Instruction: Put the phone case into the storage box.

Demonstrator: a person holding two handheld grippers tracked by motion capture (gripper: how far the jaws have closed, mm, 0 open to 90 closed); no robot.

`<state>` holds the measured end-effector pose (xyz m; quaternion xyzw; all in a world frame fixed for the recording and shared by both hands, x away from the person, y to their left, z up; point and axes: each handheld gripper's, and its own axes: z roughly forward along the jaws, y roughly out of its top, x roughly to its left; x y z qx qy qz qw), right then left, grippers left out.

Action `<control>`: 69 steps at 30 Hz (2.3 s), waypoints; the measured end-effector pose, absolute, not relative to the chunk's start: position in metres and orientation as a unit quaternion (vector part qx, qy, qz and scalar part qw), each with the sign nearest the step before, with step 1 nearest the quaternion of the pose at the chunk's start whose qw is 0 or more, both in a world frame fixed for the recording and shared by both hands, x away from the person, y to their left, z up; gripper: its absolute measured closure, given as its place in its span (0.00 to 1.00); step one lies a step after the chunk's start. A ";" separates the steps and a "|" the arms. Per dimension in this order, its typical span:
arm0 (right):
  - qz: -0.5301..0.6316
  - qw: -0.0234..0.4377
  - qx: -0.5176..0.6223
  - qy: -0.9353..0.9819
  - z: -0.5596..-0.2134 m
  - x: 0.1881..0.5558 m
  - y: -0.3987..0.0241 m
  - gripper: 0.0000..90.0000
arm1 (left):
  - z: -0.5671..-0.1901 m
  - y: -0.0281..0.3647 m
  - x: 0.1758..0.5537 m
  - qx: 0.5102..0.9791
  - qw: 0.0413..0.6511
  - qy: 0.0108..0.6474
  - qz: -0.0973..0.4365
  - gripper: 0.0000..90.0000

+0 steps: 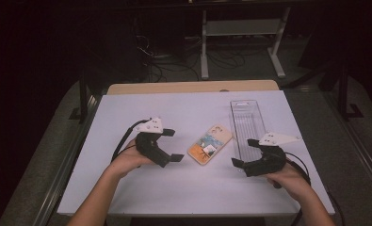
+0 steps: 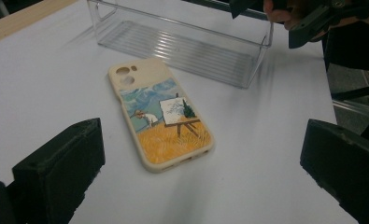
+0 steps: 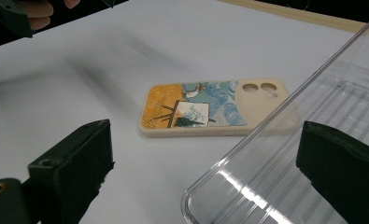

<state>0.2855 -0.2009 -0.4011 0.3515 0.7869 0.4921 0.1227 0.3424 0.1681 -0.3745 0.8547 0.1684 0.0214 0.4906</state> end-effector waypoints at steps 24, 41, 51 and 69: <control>0.491 0.123 0.352 0.787 -0.401 0.286 -0.201 0.04 | -0.378 0.126 0.356 0.858 0.491 0.150 0.004 0.03; 0.492 0.122 0.352 0.787 -0.401 0.286 -0.201 0.04 | -0.387 0.102 0.365 0.863 0.485 0.143 -0.002 0.30; 0.491 0.121 0.352 0.788 -0.401 0.286 -0.201 0.04 | -0.396 0.088 0.367 0.866 0.479 0.143 -0.013 0.48; 0.490 0.122 0.351 0.789 -0.401 0.286 -0.201 0.05 | -0.417 0.070 0.367 0.872 0.465 0.153 -0.019 0.91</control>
